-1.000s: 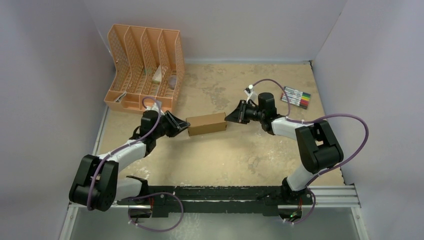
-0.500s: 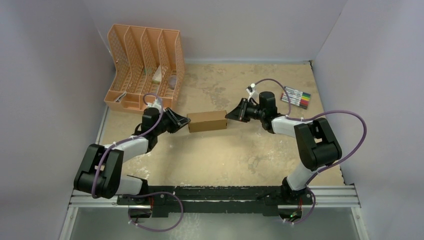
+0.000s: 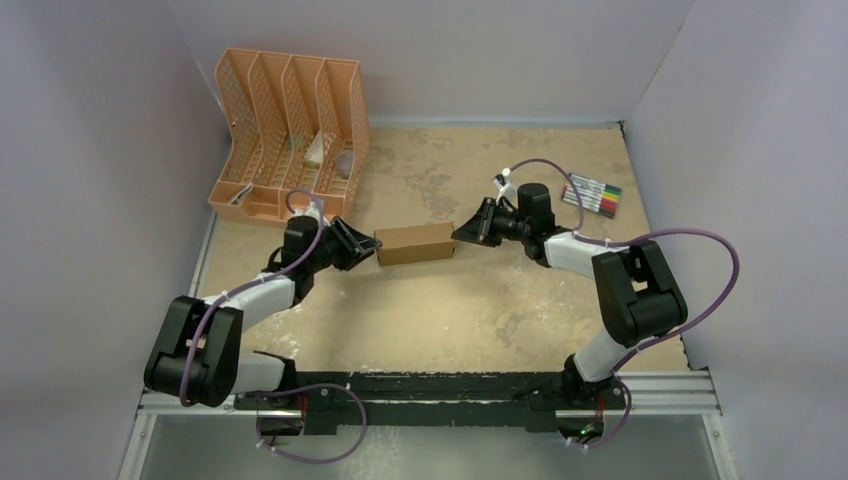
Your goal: Fold the paper box
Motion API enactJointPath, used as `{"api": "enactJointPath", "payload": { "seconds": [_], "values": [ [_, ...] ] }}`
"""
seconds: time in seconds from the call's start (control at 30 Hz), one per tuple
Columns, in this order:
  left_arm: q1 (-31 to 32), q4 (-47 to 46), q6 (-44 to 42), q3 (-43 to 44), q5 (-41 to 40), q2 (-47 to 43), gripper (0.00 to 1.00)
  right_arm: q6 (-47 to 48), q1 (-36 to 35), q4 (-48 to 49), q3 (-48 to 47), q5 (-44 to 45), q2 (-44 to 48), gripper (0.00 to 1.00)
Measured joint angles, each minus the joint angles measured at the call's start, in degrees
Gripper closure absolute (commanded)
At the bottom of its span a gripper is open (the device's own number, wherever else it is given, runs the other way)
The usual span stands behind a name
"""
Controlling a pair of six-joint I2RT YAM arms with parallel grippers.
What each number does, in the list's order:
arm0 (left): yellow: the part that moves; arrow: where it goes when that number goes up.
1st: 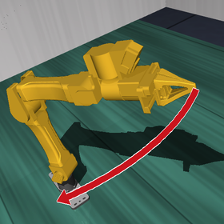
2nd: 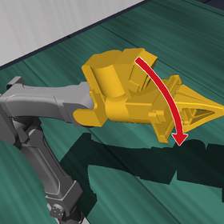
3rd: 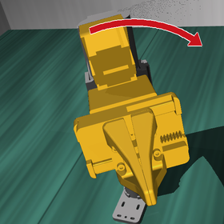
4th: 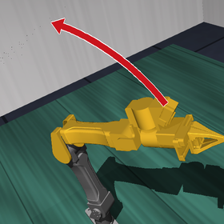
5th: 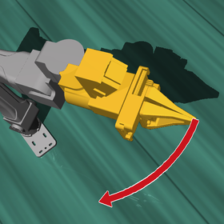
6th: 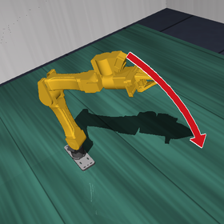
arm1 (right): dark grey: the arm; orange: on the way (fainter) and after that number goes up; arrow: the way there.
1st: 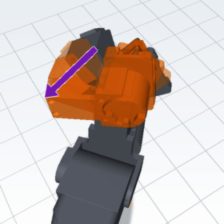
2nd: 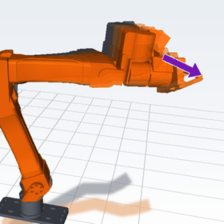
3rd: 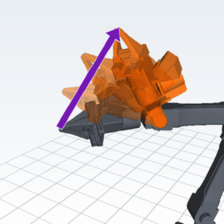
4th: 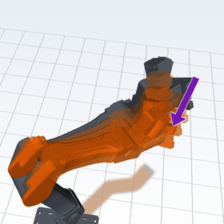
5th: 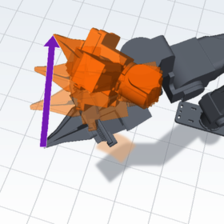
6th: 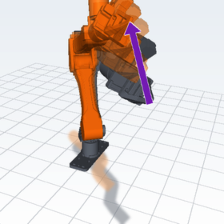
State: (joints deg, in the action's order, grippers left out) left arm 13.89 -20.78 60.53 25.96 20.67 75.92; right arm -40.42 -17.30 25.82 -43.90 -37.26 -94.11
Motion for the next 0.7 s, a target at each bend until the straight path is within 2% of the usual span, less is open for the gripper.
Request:
{"api": "enactJointPath", "payload": {
  "seconds": [0.17, 0.23, 0.43, 0.6, 0.7],
  "values": [
    [-0.04, 3.08, 0.52, 0.70, 0.87, -0.72, 0.61, 0.61, 0.00, -2.64, -1.16, 0.31, 0.11, 0.99],
    [-0.31, 3.13, 1.03, 0.72, 1.57, -0.59, 0.63, 0.63, 0.00, -3.10, -1.36, 0.31, 0.07, 0.99],
    [-1.99, -1.07, 3.50, -0.59, 4.74, 1.33, 0.76, 0.61, 0.00, -3.72, -2.03, 0.44, -0.31, 1.00],
    [-2.38, -2.89, 2.23, -0.70, 5.29, 3.19, 0.96, 0.55, 0.07, -3.69, -2.97, 0.20, -1.33, 1.00],
    [-2.62, -5.40, 2.21, -1.60, 6.19, 4.61, 1.00, 0.42, 0.13, -3.67, -3.15, -0.04, -1.77, 1.00]
  ]
}}
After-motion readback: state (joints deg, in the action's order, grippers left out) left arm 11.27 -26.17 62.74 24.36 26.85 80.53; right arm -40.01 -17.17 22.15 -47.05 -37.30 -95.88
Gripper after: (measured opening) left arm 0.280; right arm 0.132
